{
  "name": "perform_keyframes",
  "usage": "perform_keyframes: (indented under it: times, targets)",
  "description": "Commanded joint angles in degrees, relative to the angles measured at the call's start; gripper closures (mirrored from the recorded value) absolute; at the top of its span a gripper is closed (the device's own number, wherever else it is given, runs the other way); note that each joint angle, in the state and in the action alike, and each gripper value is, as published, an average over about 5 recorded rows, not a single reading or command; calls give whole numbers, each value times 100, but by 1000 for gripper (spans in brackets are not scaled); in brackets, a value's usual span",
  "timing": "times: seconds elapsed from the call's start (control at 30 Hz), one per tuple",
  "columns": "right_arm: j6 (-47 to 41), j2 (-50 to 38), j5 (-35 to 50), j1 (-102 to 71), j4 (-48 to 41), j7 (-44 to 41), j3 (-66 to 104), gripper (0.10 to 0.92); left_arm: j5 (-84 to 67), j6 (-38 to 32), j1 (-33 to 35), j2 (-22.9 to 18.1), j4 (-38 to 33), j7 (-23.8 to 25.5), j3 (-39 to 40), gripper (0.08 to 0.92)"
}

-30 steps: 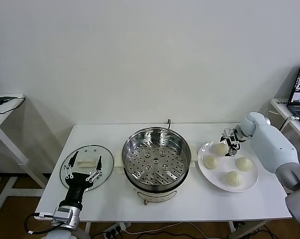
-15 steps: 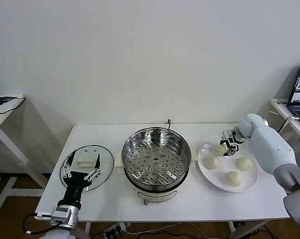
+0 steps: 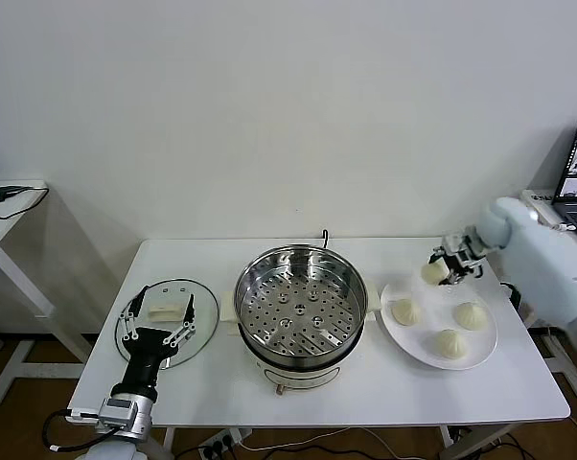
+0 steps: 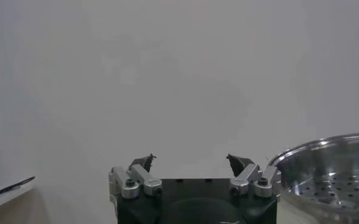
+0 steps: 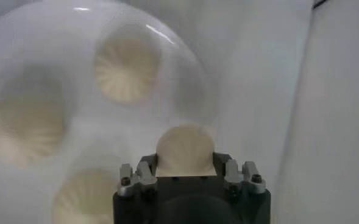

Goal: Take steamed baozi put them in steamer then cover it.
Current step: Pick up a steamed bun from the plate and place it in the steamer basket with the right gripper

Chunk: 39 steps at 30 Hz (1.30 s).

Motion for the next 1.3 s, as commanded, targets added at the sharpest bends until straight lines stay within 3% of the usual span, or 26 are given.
perform_keyframes:
  times: [0.03, 0.3, 0.57, 0.9, 1.3]
  targets:
    - [456, -1289, 1032, 1661, 2871, -309, -1832, 372, -6, 5, 15, -1, -35, 0, 18, 177]
    - [1316, -583, 1046, 3344, 3628, -106, -3123, 372, -63, 0, 102, 19, -135, -2, -19, 177]
    - [1588, 529, 961, 4055, 3645, 354, -4062, 372, -93, 5, 154, 70, -227, 6, -130, 177]
    - [1929, 1836, 284, 3127, 2579, 866, -3818, 372, -191, 19, 131, 128, -192, 30, -233, 177]
    - [2180, 2513, -398, 1911, 1215, 1132, -3341, 372, -297, 2, 159, 224, -133, 124, -482, 177]
